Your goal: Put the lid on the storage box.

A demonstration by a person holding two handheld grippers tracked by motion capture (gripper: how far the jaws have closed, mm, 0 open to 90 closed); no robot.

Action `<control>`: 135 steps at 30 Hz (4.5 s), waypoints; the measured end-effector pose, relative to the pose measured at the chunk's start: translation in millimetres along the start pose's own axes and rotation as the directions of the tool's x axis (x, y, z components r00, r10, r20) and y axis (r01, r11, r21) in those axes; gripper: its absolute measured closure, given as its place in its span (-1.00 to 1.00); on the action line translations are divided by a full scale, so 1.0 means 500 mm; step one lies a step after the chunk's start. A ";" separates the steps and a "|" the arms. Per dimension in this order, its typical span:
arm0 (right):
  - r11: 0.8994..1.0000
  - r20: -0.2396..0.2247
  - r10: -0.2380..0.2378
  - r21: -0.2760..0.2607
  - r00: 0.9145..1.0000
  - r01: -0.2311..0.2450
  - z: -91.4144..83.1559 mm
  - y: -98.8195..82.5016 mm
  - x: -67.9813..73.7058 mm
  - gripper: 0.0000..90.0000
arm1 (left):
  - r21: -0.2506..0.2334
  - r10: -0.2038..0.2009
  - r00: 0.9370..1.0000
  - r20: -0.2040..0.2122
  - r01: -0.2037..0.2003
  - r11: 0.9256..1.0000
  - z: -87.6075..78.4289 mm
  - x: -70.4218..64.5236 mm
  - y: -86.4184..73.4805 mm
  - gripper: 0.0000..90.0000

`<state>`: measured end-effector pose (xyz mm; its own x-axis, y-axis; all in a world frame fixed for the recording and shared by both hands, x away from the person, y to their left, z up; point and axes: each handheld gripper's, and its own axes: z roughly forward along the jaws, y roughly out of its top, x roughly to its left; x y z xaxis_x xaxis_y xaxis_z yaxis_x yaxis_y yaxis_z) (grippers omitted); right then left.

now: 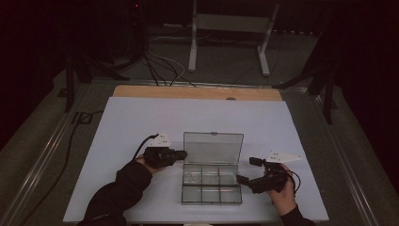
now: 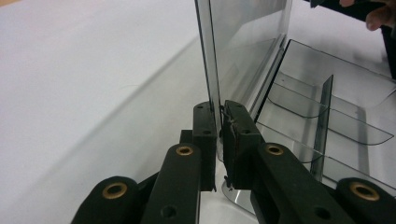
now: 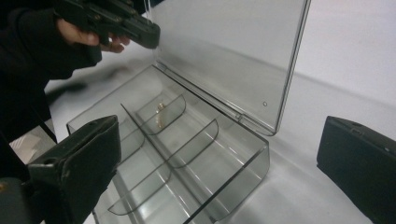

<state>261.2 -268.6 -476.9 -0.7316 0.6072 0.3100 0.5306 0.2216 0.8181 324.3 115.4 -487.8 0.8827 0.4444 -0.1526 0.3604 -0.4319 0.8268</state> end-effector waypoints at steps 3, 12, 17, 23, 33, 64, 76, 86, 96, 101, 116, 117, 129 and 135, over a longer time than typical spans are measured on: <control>1.000 0.015 -0.008 -0.004 1.000 0.008 -0.005 -0.001 0.005 -1.00 | 0.002 0.021 1.000 -0.010 -0.021 1.000 -0.001 -0.004 0.000 0.90; 0.998 -0.030 -0.055 -0.025 0.998 0.054 -0.009 -0.006 0.018 -1.00 | 0.003 0.077 0.996 -0.034 -0.077 0.997 -0.004 -0.013 0.000 0.90; 0.997 -0.015 -0.067 -0.038 0.998 0.067 -0.013 -0.003 0.023 -1.00 | -0.001 0.096 0.995 -0.041 -0.096 0.995 -0.004 -0.017 -0.002 0.90; 1.000 -0.012 -0.029 0.010 1.000 0.029 -0.011 -0.004 0.021 -1.00 | 0.001 0.149 0.987 -0.059 -0.149 0.989 -0.007 -0.025 -0.003 0.90; 1.000 0.007 -0.016 0.006 1.000 0.016 -0.005 -0.003 0.035 -0.67 | -0.013 0.246 0.966 -0.078 -0.248 0.969 -0.011 -0.041 -0.011 0.92; 0.995 0.015 0.099 0.007 0.995 -0.099 -0.014 0.012 0.013 1.00 | 0.008 0.436 0.892 -0.116 -0.438 0.899 -0.018 -0.065 -0.025 0.92; 0.995 0.015 0.099 0.011 0.995 -0.099 -0.013 0.011 0.013 1.00 | -0.008 0.419 0.899 -0.129 -0.423 0.906 -0.030 -0.063 -0.031 0.68; 0.995 0.013 0.096 0.013 0.995 -0.097 -0.012 0.009 0.013 1.00 | -0.026 0.189 0.978 -0.087 -0.192 0.981 -0.076 -0.055 -0.024 0.04; 0.995 0.014 0.095 0.011 0.995 -0.095 -0.013 0.009 0.014 1.00 | -0.069 0.085 0.996 -0.025 -0.087 0.994 -0.120 -0.060 -0.031 -0.37; 0.996 0.016 0.094 0.009 0.995 -0.094 -0.012 0.009 0.015 1.00 | -0.074 0.015 0.997 -0.075 -0.020 0.997 -0.138 -0.053 -0.038 -0.62; 0.996 0.009 0.091 0.018 0.996 -0.091 -0.013 0.007 0.018 1.00 | -0.084 -0.059 0.998 -0.007 0.059 0.995 -0.173 -0.039 -0.068 -0.99; 0.996 0.010 0.089 0.017 0.996 -0.089 -0.013 0.006 0.018 1.00 | -0.090 -0.055 0.998 -0.004 0.054 0.994 -0.175 -0.038 -0.071 -0.99; 0.996 0.012 0.088 0.022 0.996 -0.088 -0.022 0.001 0.025 1.00 | -0.073 -0.079 0.997 -0.008 0.079 0.994 -0.179 -0.034 -0.105 -0.99; 0.996 0.014 0.082 0.025 0.997 -0.082 -0.025 -0.001 0.028 1.00 | -0.076 -0.087 0.996 -0.020 0.085 0.993 -0.181 -0.032 -0.112 -0.99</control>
<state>245.6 -269.7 -466.9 -0.6798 0.6335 0.3694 0.5997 0.1903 0.7773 262.9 203.6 -482.7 0.8420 0.4956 -0.2132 0.4101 -0.3313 0.8497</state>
